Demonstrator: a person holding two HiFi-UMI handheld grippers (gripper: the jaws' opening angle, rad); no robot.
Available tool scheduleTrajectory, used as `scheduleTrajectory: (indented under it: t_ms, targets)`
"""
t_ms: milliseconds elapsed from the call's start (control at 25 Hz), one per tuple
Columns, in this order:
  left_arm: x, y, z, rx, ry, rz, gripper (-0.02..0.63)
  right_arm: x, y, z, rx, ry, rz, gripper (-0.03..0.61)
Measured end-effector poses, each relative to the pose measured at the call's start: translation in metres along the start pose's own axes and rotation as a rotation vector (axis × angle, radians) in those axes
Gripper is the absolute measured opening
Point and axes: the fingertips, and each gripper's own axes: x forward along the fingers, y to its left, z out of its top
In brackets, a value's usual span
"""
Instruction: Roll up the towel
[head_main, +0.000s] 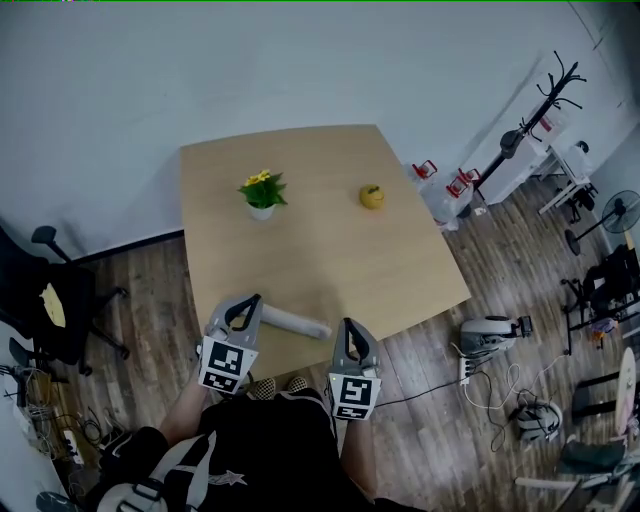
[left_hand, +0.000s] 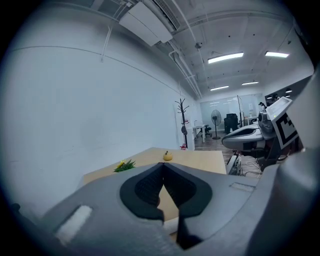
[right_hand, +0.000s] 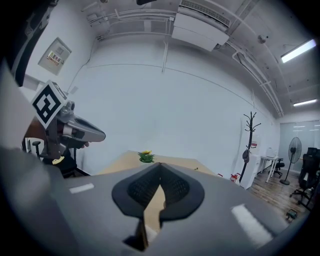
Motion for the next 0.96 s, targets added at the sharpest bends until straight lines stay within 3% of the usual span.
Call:
scheduleTrajectory:
  t_ms: [760, 960]
  targets:
    - [-0.003, 0.002, 0.009, -0.001, -0.034, -0.01, 0.009, -0.001, 0.006, -0.002, -0.023, 0.009, -0.016, 0.006]
    - [-0.003, 0.0, 0.008, 0.001, -0.038, -0.02, 0.009, 0.001, 0.01, 0.014, -0.027, -0.01, -0.009, 0.006]
